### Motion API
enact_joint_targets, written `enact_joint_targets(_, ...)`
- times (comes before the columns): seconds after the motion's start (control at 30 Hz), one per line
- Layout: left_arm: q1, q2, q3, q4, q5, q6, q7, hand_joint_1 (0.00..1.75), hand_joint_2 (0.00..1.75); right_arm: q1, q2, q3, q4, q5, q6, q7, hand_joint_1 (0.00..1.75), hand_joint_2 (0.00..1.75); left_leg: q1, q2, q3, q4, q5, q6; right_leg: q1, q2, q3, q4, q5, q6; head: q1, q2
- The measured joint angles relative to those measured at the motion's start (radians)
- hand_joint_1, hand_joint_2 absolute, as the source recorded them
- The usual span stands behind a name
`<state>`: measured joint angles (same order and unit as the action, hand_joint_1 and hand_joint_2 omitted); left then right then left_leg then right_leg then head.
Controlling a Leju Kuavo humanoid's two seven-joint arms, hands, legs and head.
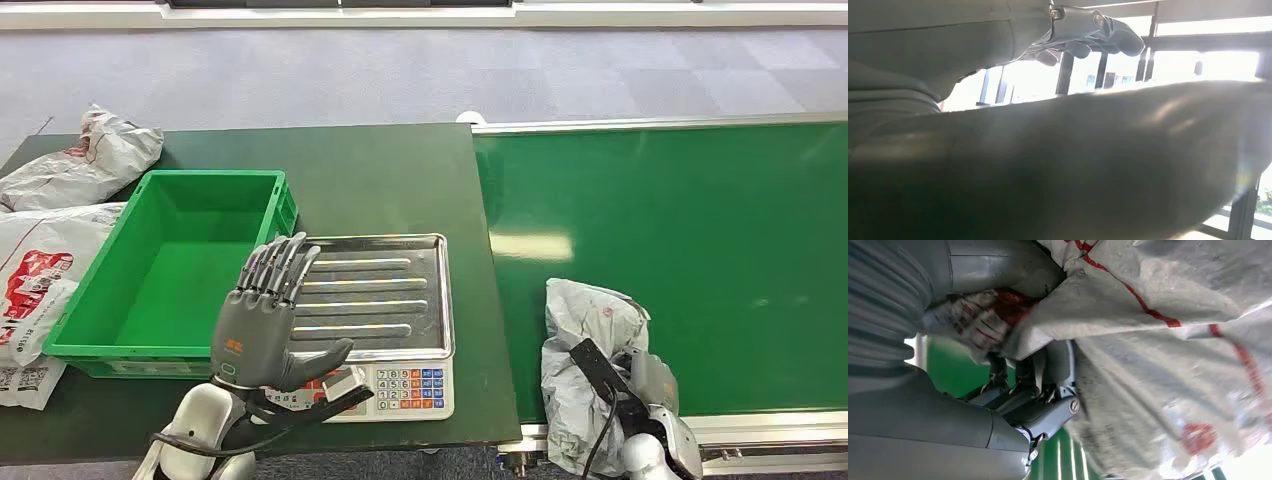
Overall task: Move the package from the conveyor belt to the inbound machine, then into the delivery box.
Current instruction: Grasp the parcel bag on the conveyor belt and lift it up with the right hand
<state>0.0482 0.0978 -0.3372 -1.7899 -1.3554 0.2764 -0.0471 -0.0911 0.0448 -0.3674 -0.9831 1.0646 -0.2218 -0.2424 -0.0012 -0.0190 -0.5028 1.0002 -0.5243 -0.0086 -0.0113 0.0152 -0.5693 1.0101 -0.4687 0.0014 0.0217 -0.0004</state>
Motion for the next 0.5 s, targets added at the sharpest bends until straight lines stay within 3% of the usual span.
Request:
enact_joint_targets(0.23, 0.06, 0.006, 0.017, -0.048, -0.007, 0.017, -0.004, 0.0, 0.0, 0.072, -0.016, -0.045, -0.196, 0.064, 0.021, 0.017, 1.75, 1.75, 0.0, 0.001, -0.01, 0.0, -0.002, 0.001, 0.0, 0.001, -0.004, 0.0, 0.0, 0.0, 0.0, 0.0)
enact_joint_targets(0.5, 0.113, 0.018, 0.043, -0.097, 0.015, 0.024, -0.028, 0.0, 0.0, 0.101, -0.084, -0.057, -0.375, 0.066, 0.033, 0.03, 1.75, 1.75, 0.0, 0.002, -0.01, 0.0, -0.001, 0.0, 0.0, 0.001, -0.005, 0.0, -0.001, 0.0, 0.0, 0.0)
